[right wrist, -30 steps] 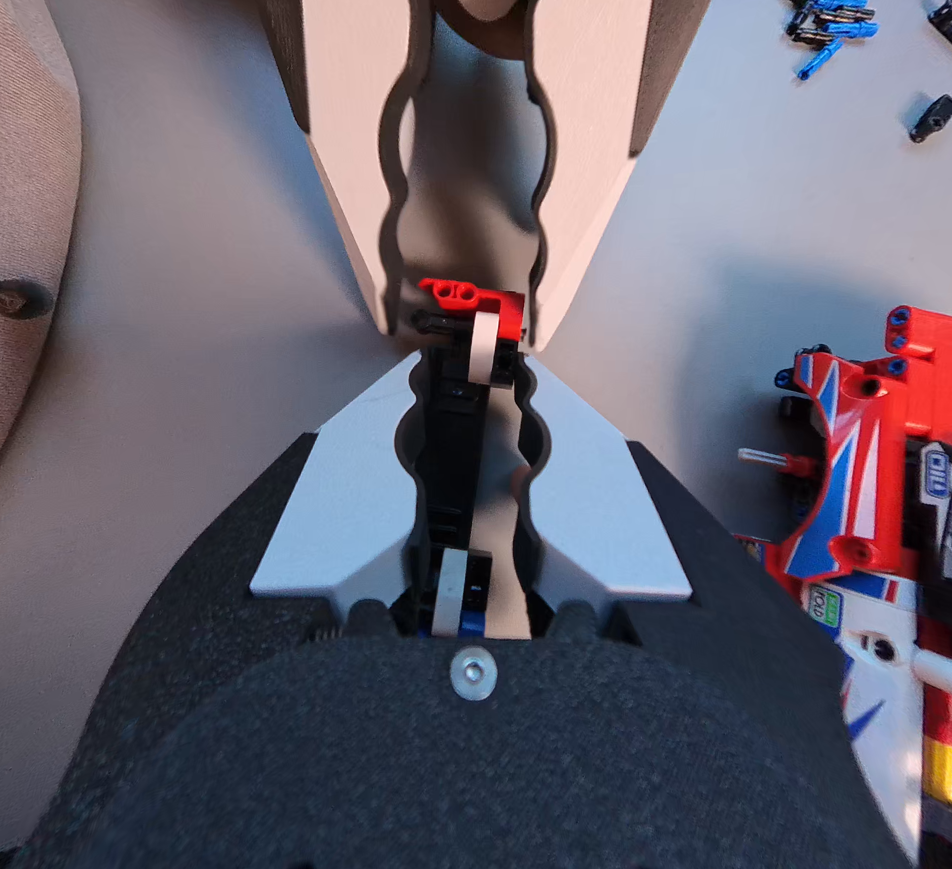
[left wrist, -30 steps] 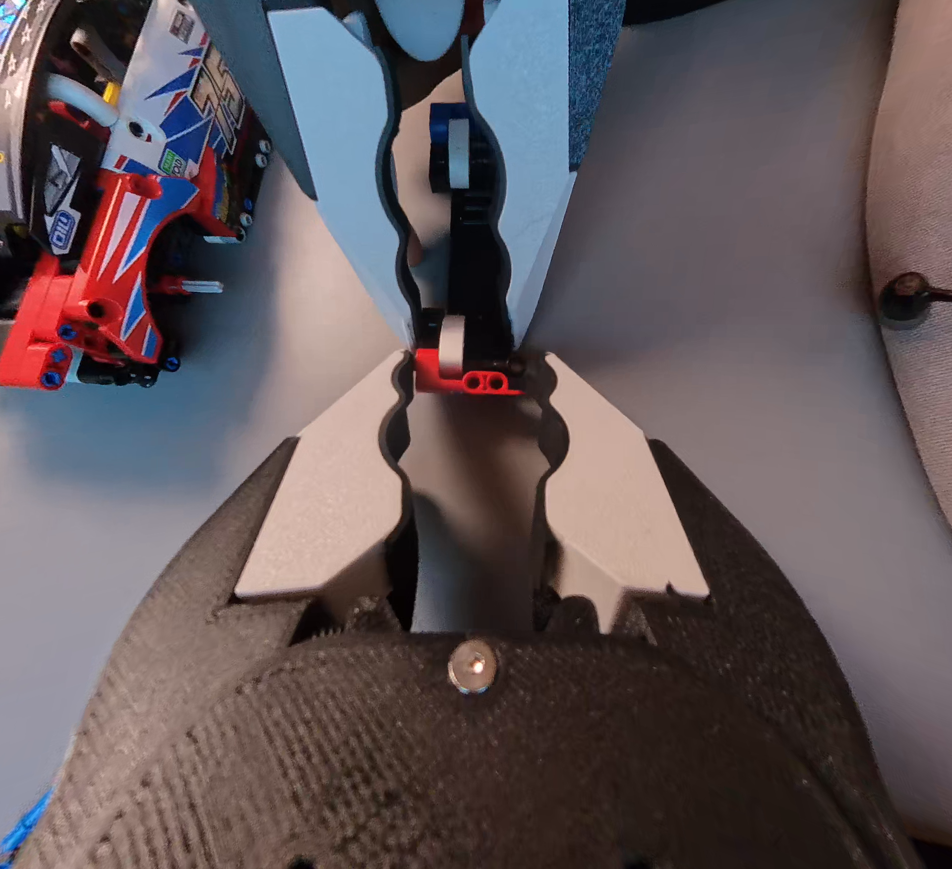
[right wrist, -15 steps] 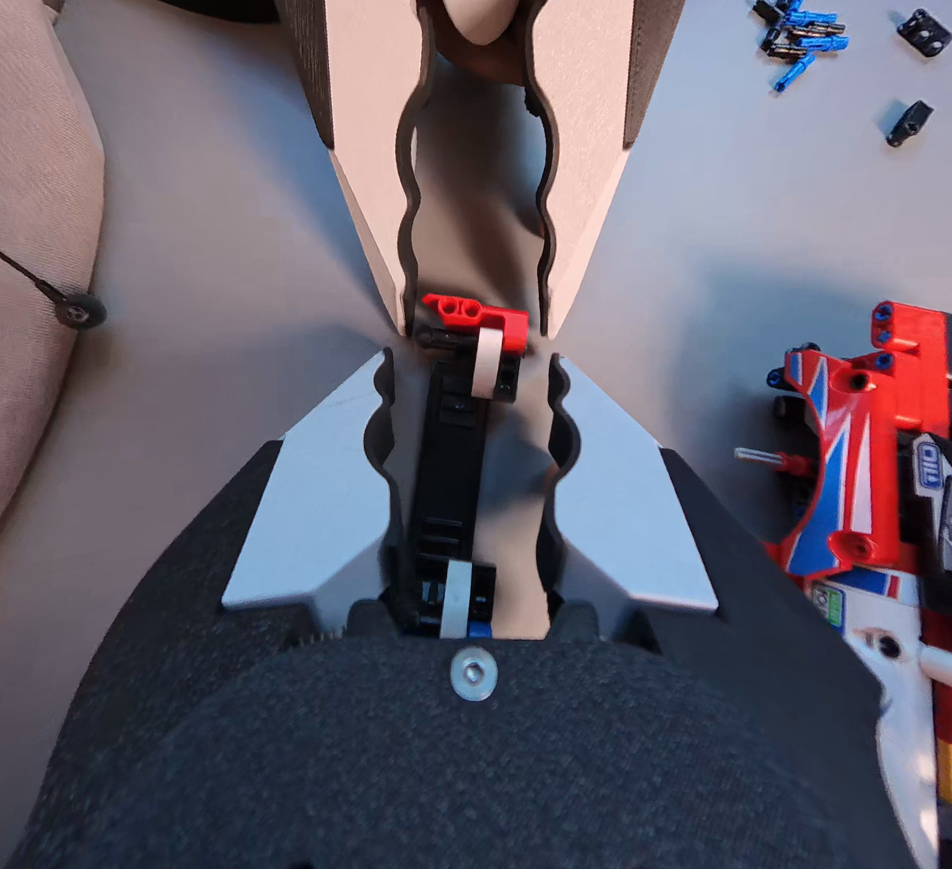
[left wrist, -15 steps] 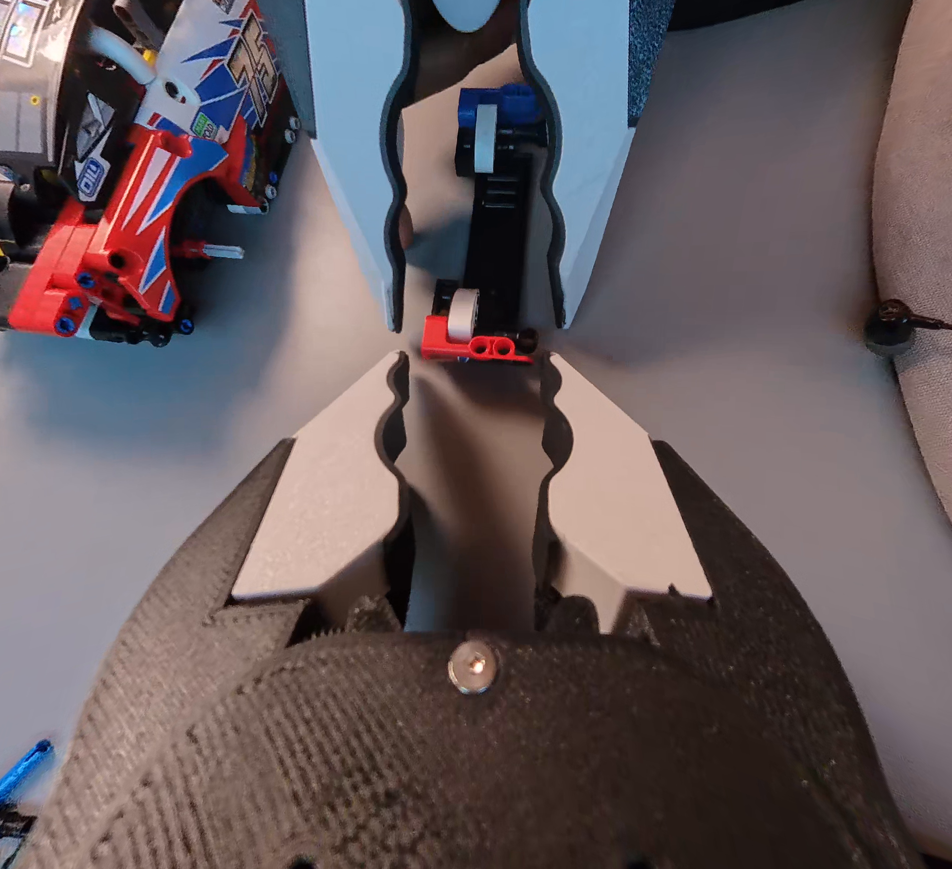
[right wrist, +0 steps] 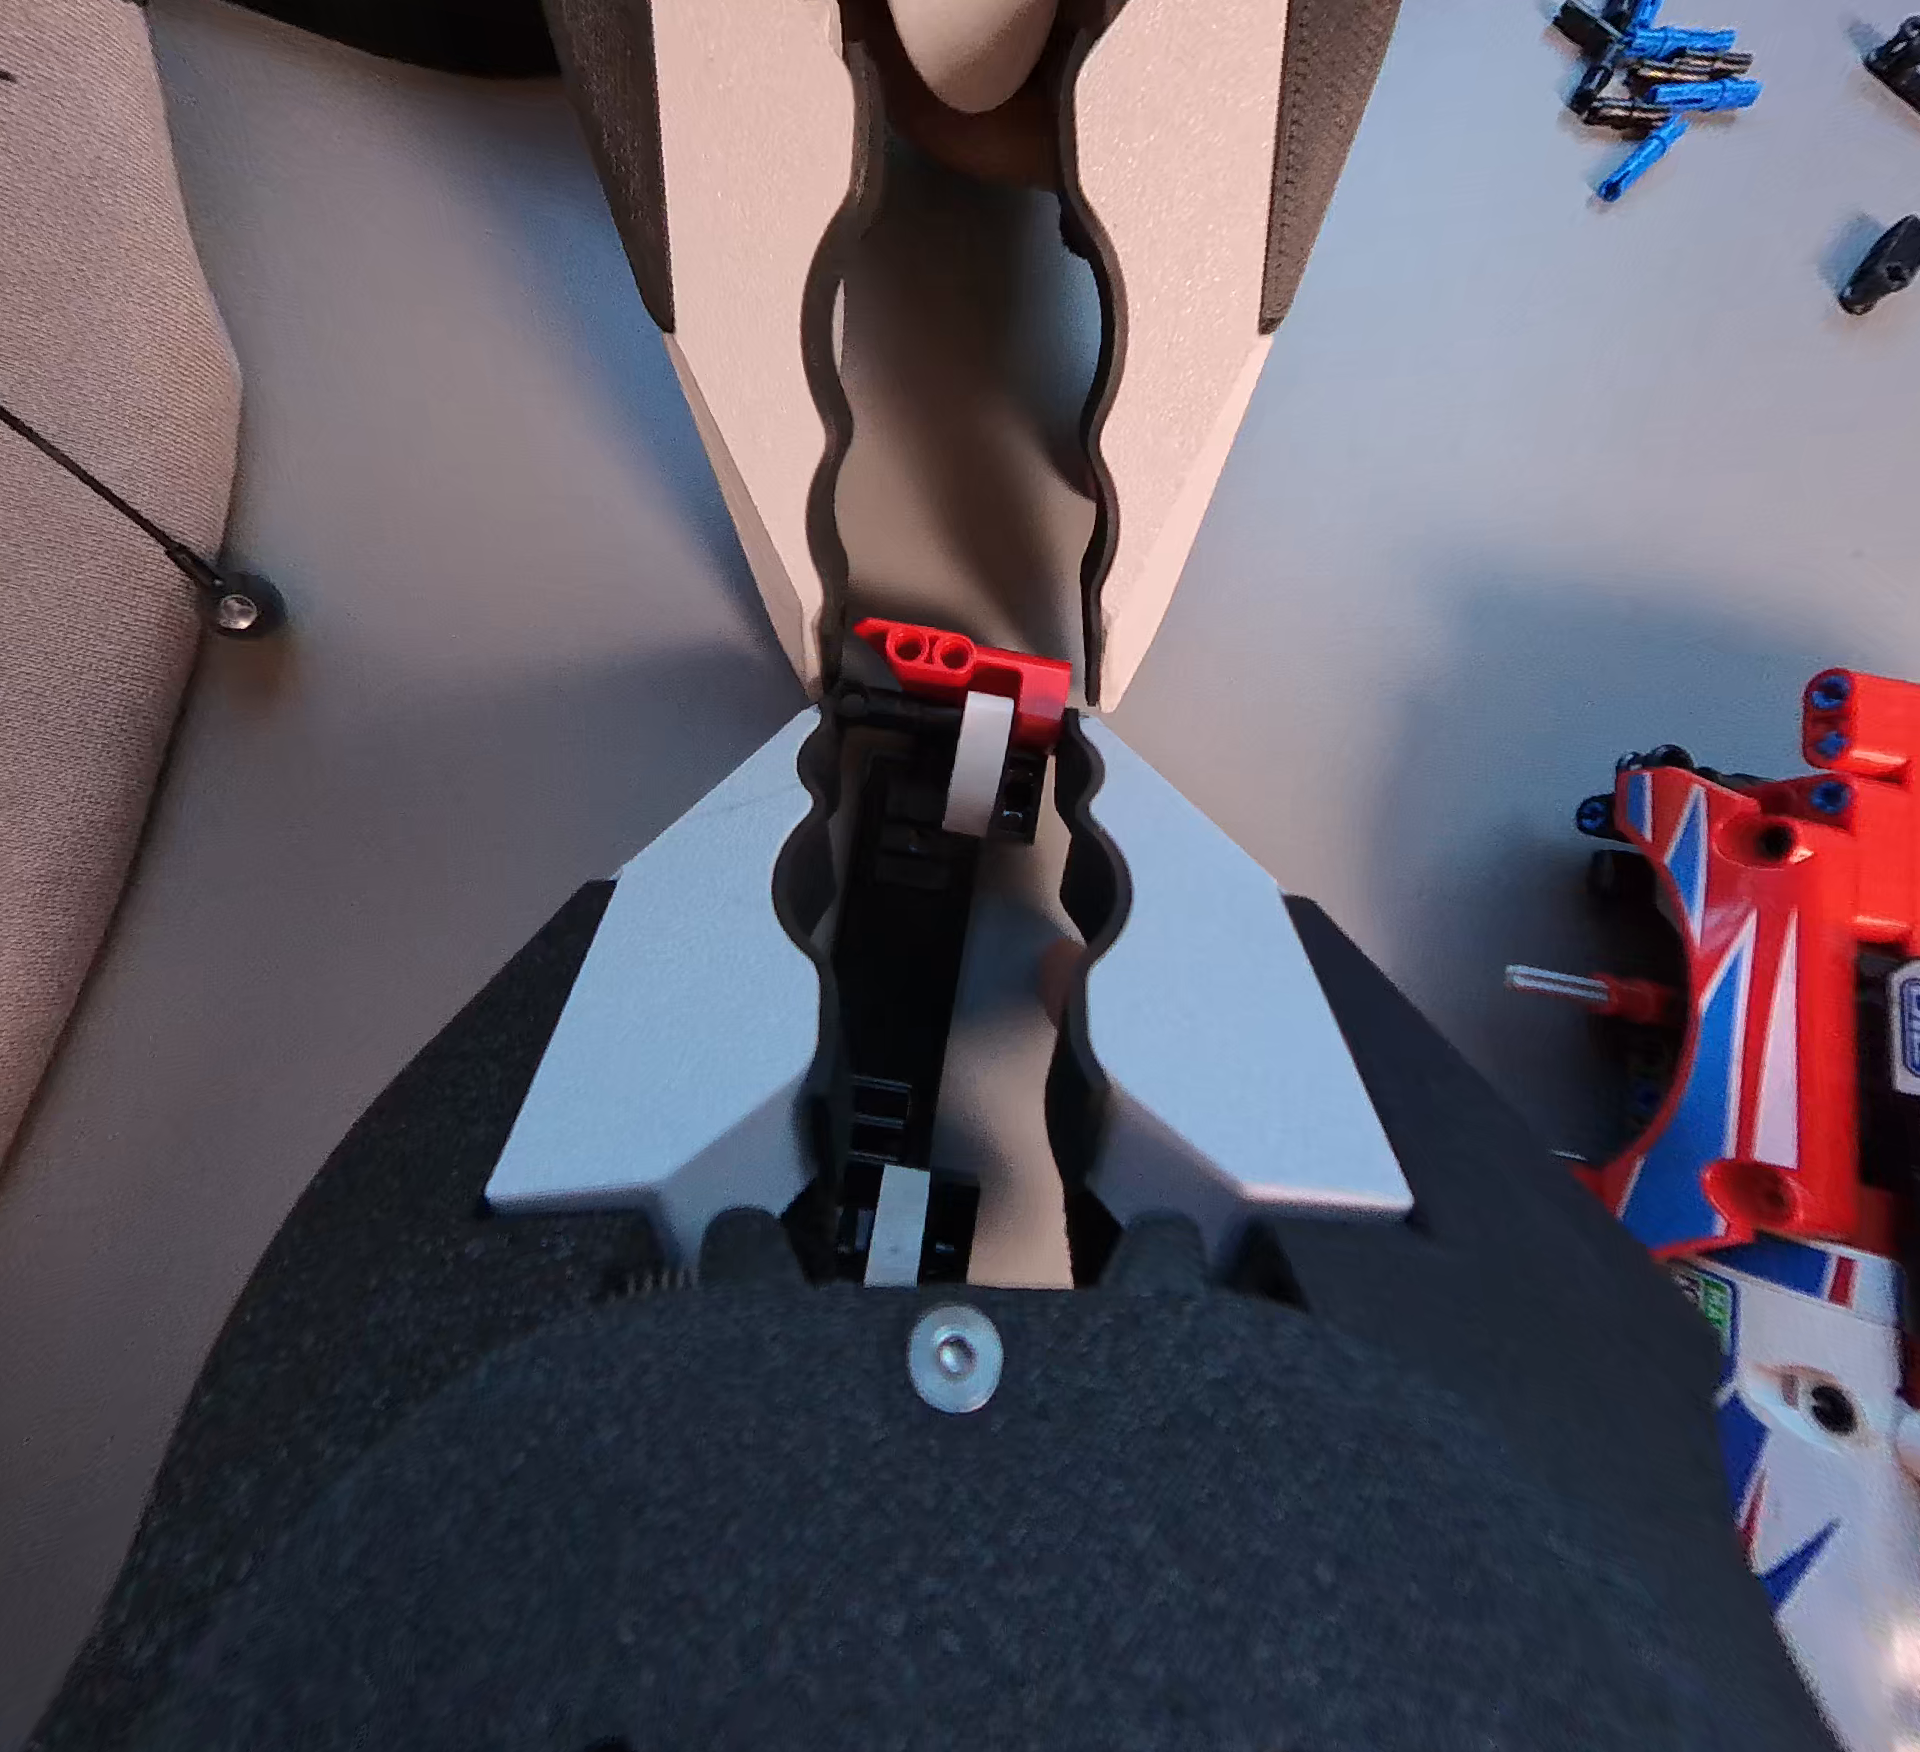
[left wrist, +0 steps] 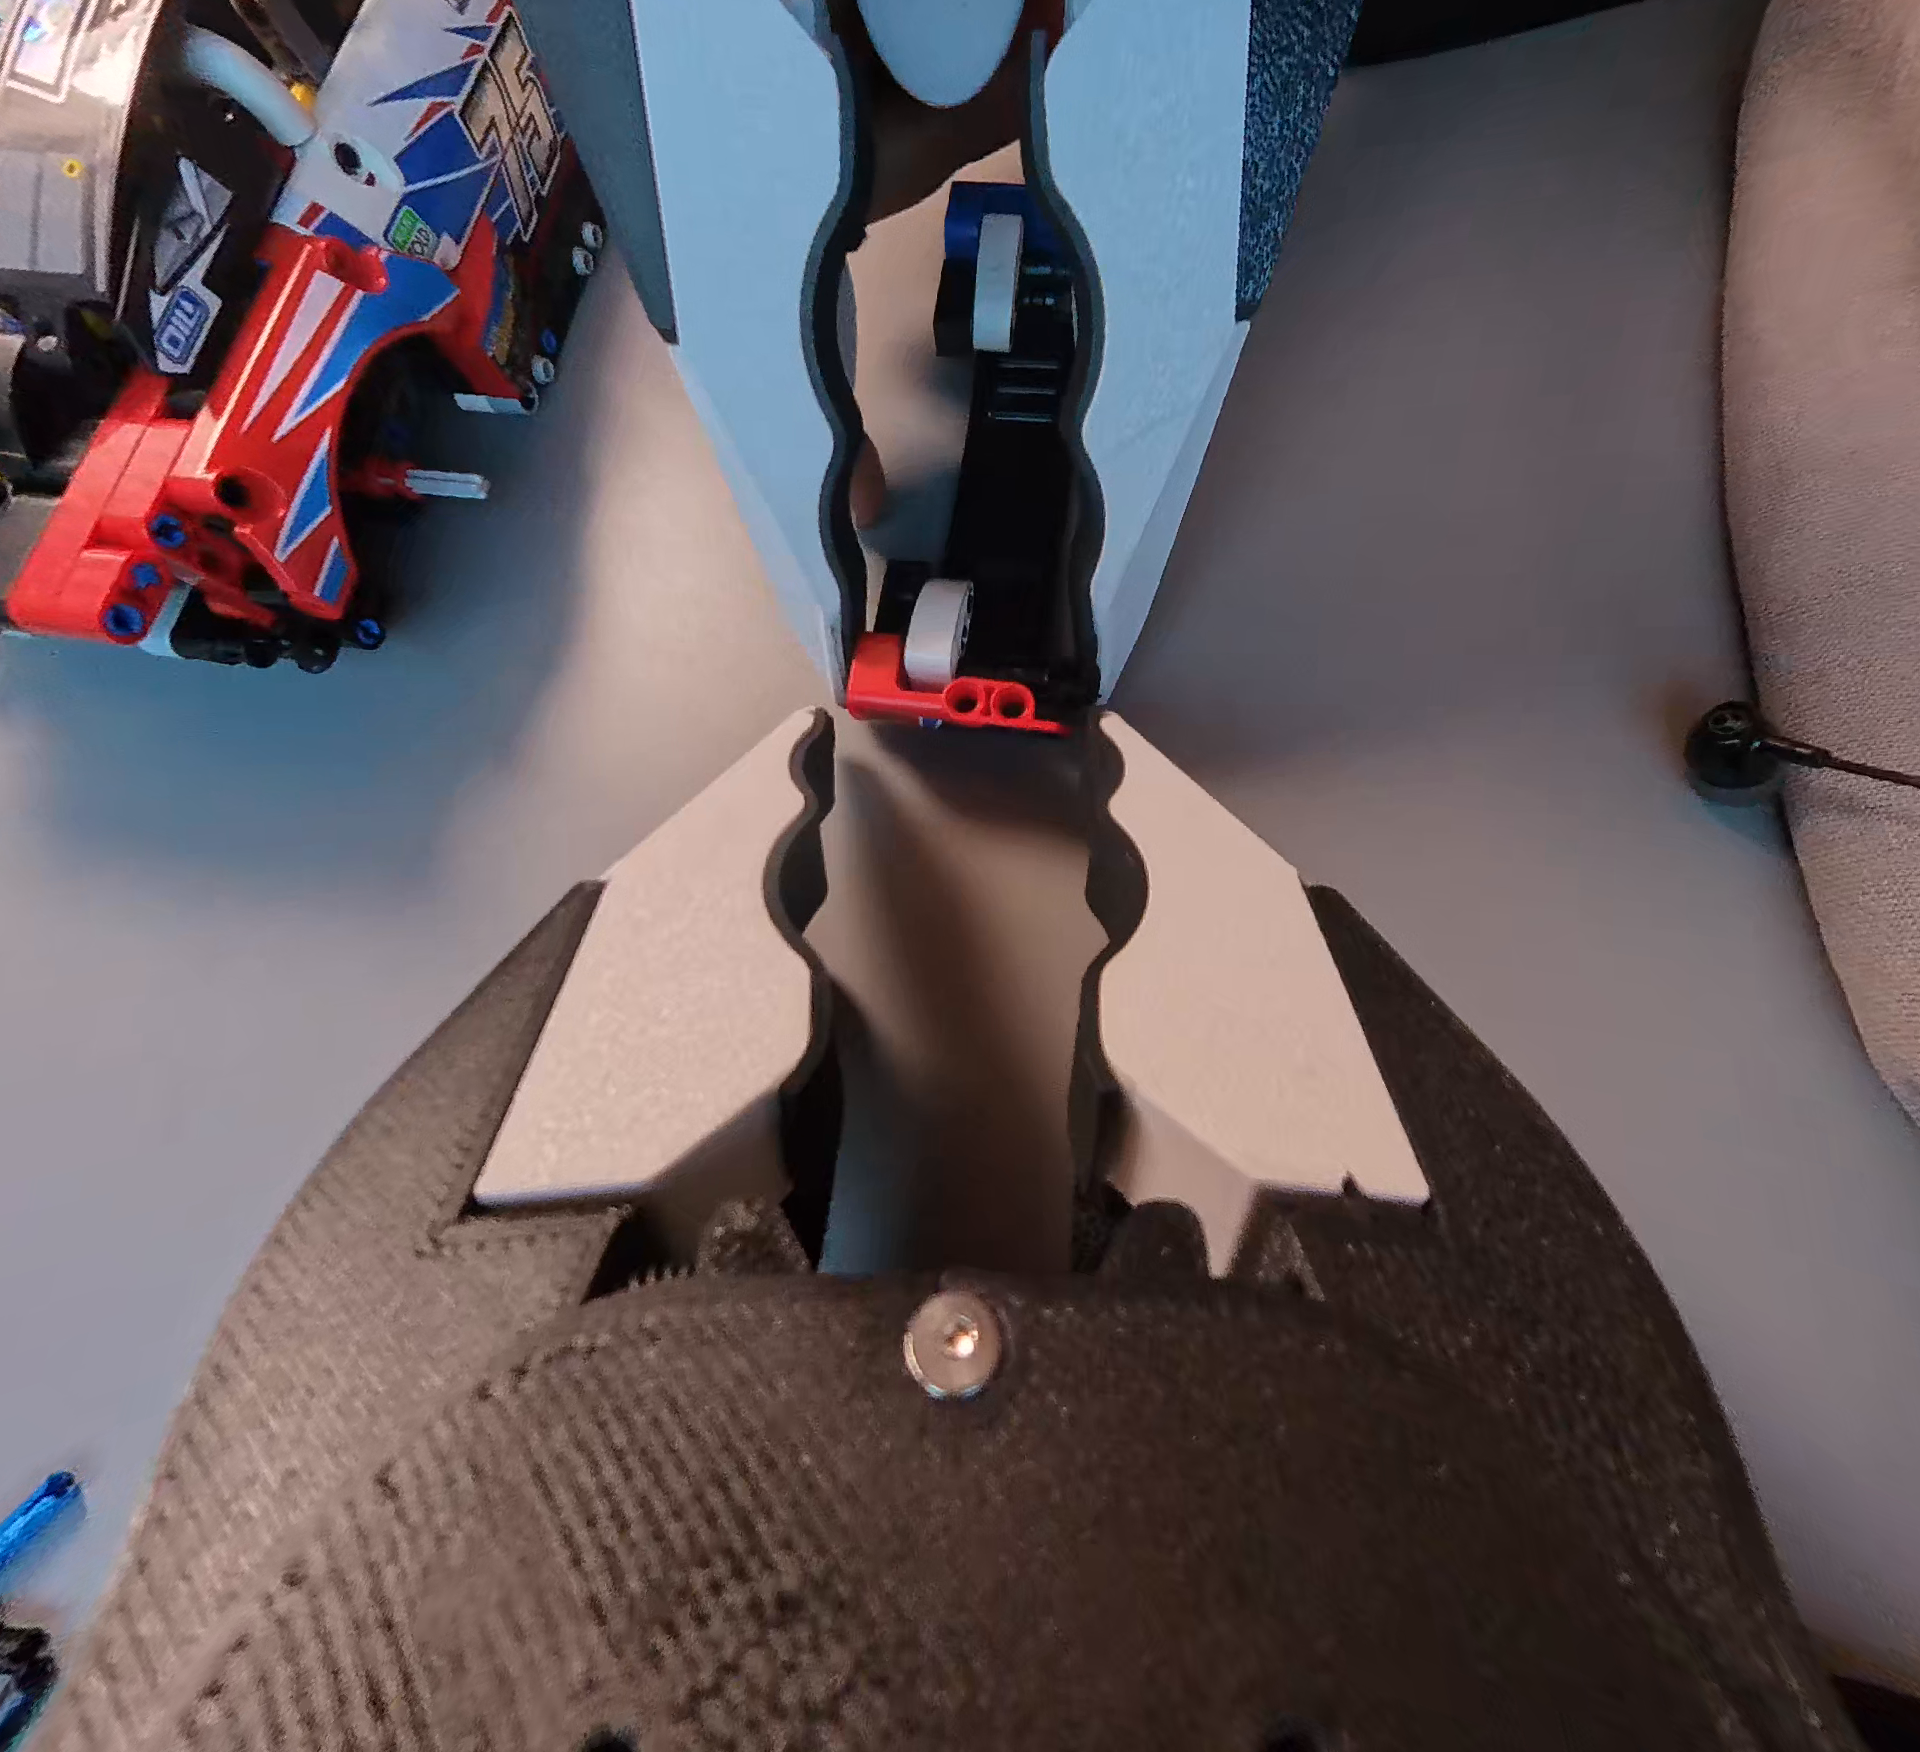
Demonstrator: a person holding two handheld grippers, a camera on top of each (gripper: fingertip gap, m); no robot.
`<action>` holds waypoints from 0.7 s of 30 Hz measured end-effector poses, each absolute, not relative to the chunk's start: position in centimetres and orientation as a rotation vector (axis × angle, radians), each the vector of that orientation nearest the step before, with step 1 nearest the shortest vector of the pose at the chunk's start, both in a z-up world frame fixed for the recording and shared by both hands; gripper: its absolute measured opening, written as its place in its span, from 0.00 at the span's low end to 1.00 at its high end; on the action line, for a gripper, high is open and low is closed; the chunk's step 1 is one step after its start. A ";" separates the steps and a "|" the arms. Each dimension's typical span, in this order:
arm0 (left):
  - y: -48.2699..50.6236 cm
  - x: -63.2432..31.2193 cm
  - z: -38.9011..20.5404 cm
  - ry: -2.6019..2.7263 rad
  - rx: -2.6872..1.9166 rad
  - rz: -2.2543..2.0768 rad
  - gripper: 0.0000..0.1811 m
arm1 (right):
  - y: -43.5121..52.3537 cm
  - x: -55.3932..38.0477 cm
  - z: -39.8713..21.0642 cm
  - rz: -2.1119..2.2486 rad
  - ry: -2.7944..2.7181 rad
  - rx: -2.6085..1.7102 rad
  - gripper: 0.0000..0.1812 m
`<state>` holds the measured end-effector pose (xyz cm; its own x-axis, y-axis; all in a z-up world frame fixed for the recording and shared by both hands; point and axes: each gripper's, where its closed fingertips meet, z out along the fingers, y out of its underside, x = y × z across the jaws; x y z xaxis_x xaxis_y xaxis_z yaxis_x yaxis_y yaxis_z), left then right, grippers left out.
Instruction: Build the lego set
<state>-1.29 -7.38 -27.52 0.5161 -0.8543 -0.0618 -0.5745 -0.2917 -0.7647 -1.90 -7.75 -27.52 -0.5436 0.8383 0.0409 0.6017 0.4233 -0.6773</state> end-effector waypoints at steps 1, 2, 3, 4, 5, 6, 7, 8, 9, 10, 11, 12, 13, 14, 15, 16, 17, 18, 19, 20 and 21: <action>-7.5 -1.2 -27.5 1.165 -1.996 -0.479 0.26 | -7.9 -1.8 -27.5 0.875 -2.319 -1.223 0.21; -7.6 -1.2 -27.5 1.165 -1.997 -0.486 0.27 | -8.0 -1.7 -27.5 0.875 -2.335 -1.209 0.21; -7.6 -1.2 -27.5 1.165 -1.999 -0.487 0.27 | -8.2 -1.6 -27.5 0.869 -2.346 -1.199 0.21; -7.7 -1.2 -27.5 1.168 -2.000 -0.493 0.28 | -8.4 -1.4 -27.5 0.867 -2.360 -1.184 0.20; -7.9 -1.0 -27.5 1.174 -2.000 -0.505 0.29 | -8.6 -1.3 -27.5 0.868 -2.372 -1.168 0.20; -8.0 -0.9 -27.5 1.181 -1.997 -0.514 0.29 | -8.7 -1.2 -27.6 0.870 -2.377 -1.150 0.20; -8.2 -0.7 -27.4 1.190 -1.992 -0.517 0.28 | -8.8 -1.2 -27.6 0.867 -2.374 -1.132 0.20; -8.4 -0.6 -27.4 1.198 -1.988 -0.526 0.27 | -8.7 -1.3 -27.6 0.862 -2.360 -1.116 0.20; -8.7 -0.5 -27.4 1.205 -1.985 -0.539 0.28 | -8.7 -1.2 -27.6 0.859 -2.353 -1.115 0.21; -8.9 -0.3 -27.4 1.209 -1.983 -0.548 0.29 | -8.7 -1.0 -27.5 0.868 -2.361 -1.124 0.21; -9.1 -0.3 -27.3 1.209 -1.979 -0.555 0.28 | -8.7 -0.9 -27.4 0.867 -2.365 -1.129 0.21; -9.2 -0.2 -27.3 1.206 -1.977 -0.563 0.27 | -8.7 -0.8 -27.3 0.871 -2.366 -1.131 0.26; -9.3 -0.2 -27.2 1.201 -1.976 -0.572 0.27 | -8.7 -0.7 -27.3 0.876 -2.365 -1.147 0.29; -9.4 -0.1 -27.2 1.198 -1.973 -0.580 0.27 | -8.6 -0.6 -27.4 0.885 -2.366 -1.170 0.30; -9.4 -0.2 -27.2 1.195 -1.972 -0.584 0.27 | -8.5 -0.6 -27.3 0.894 -2.356 -1.185 0.30; -9.4 -0.3 -27.2 1.193 -1.972 -0.584 0.26 | -8.5 -0.6 -27.2 0.903 -2.354 -1.206 0.30; -9.4 -0.3 -27.1 1.191 -1.973 -0.584 0.26 | -8.6 -0.5 -27.1 0.910 -2.349 -1.236 0.29; -9.4 -0.4 -27.1 1.189 -1.975 -0.583 0.25 | -8.6 -0.6 -27.1 0.917 -2.335 -1.272 0.29; -9.4 -0.5 -27.1 1.187 -1.976 -0.582 0.25 | -8.8 -0.6 -27.1 0.927 -2.327 -1.311 0.28; -9.4 -0.6 -27.1 1.185 -1.977 -0.583 0.25 | -8.9 -0.7 -27.1 0.924 -2.318 -1.345 0.27; -9.4 -0.6 -27.1 1.185 -1.976 -0.585 0.25 | -8.9 -0.9 -27.2 0.907 -2.309 -1.363 0.25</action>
